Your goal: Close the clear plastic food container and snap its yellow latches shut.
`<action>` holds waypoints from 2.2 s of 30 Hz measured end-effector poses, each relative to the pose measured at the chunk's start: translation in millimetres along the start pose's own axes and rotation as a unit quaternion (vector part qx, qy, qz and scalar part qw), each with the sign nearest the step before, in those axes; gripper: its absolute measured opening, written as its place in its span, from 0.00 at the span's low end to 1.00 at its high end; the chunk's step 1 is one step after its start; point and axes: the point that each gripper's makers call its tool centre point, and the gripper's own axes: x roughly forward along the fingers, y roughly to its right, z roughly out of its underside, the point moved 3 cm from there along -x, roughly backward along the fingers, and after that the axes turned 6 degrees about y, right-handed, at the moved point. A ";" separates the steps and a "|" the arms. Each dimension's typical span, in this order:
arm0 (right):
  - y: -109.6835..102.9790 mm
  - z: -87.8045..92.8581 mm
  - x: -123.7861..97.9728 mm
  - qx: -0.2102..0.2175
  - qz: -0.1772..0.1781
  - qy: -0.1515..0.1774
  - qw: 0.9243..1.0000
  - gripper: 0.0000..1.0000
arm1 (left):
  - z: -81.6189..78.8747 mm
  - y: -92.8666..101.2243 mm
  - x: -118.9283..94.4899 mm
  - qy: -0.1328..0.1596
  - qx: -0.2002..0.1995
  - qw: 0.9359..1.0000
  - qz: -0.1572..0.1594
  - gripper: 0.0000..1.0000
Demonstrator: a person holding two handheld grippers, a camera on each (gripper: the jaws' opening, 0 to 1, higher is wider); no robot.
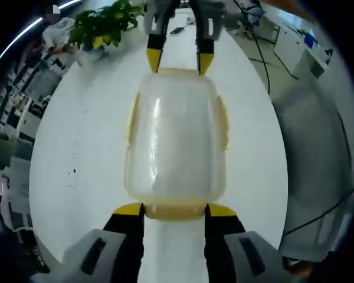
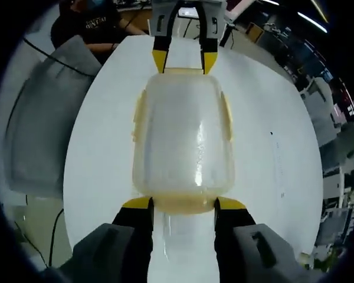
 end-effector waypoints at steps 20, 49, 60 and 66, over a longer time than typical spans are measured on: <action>27.7 110.2 -8.2 0.010 -0.025 0.000 1.000 0.37 | -78.2 -24.4 84.1 -0.022 -0.021 0.999 0.025 0.34; 30.8 135.0 -3.2 0.036 -0.047 0.028 0.998 0.37 | -78.0 -34.2 87.0 -0.065 -0.013 0.997 0.028 0.23; 29.9 134.4 -2.8 0.055 -0.057 0.045 0.996 0.37 | -81.1 -32.0 106.0 -0.033 -0.004 0.999 0.024 0.39; 28.2 134.1 -2.2 0.057 -0.058 0.046 0.996 0.37 | -91.7 -33.0 105.3 -0.010 0.014 0.999 0.031 0.35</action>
